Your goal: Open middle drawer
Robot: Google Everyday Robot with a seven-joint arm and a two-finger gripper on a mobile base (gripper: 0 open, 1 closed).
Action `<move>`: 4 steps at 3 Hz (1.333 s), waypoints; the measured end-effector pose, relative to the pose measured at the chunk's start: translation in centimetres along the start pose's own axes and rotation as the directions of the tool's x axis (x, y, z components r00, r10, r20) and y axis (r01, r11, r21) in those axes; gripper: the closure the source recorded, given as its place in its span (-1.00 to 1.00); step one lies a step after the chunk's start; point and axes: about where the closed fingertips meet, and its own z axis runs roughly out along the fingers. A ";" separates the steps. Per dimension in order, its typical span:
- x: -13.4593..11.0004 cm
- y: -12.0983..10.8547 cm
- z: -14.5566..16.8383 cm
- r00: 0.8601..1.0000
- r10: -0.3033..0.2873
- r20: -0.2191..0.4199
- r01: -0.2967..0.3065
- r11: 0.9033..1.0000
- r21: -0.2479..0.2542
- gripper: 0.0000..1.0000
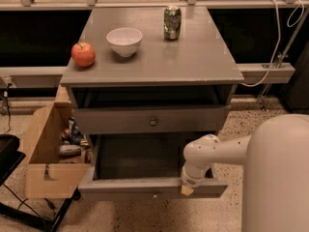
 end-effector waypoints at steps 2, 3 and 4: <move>0.0 0.0 0.0 1.000 0.000 0.000 0.000 1.000 0.000 -0.57; 0.0 0.0 0.0 1.000 0.000 0.000 0.000 1.000 0.000 -0.99; 0.0 0.0 0.0 1.000 0.000 0.000 0.000 1.000 -0.001 -1.00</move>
Offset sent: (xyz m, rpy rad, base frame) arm 0.0000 0.0000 0.0001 0.0000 0.0000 0.0000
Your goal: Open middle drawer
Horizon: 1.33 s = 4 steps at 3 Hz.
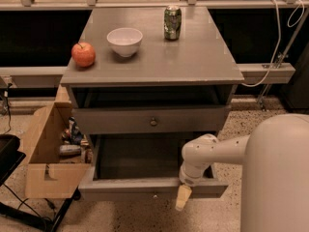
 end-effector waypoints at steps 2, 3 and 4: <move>0.6 3.9 2.0 0.998 0.056 -0.018 -0.058 0.992 -0.113 -0.17; 0.5 3.8 1.5 0.998 0.056 -0.018 -0.058 0.992 -0.112 0.30; 0.3 3.5 1.5 0.998 0.056 -0.018 -0.058 0.992 -0.113 0.77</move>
Offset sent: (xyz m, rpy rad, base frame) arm -0.0941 0.0274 -0.0288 0.0520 0.2554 -0.1034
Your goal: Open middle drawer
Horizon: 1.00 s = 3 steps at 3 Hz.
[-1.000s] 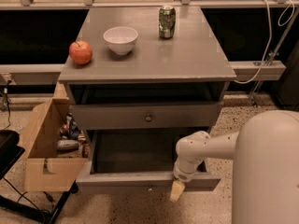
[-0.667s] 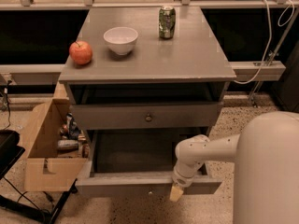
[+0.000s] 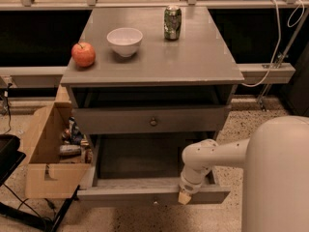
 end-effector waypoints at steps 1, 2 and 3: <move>0.0 0.0 -0.2 1.000 0.000 0.000 0.000 1.000 0.000 1.00; 0.0 0.0 -0.2 1.000 0.000 0.000 0.000 1.000 0.000 1.00; 0.1 2.0 -0.2 1.000 0.009 -0.025 -0.010 0.999 -0.034 0.67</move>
Offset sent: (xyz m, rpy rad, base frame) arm -0.1746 0.0574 0.0608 -0.1430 0.3593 -0.0609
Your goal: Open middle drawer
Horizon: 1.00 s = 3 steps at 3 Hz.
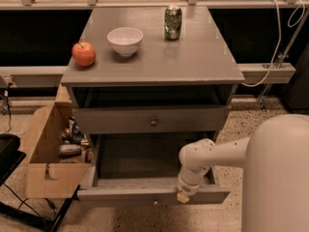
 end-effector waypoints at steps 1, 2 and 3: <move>-0.1 -0.3 -0.1 1.000 0.000 0.000 0.000 1.000 0.000 0.20; -0.3 -0.5 -0.3 1.000 0.000 0.000 0.000 1.000 0.000 -0.28; -0.4 -0.7 -0.4 1.000 0.000 0.000 0.000 1.000 0.000 -0.73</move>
Offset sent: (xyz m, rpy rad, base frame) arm 0.0029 0.0000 0.0002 0.0000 0.0000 0.0000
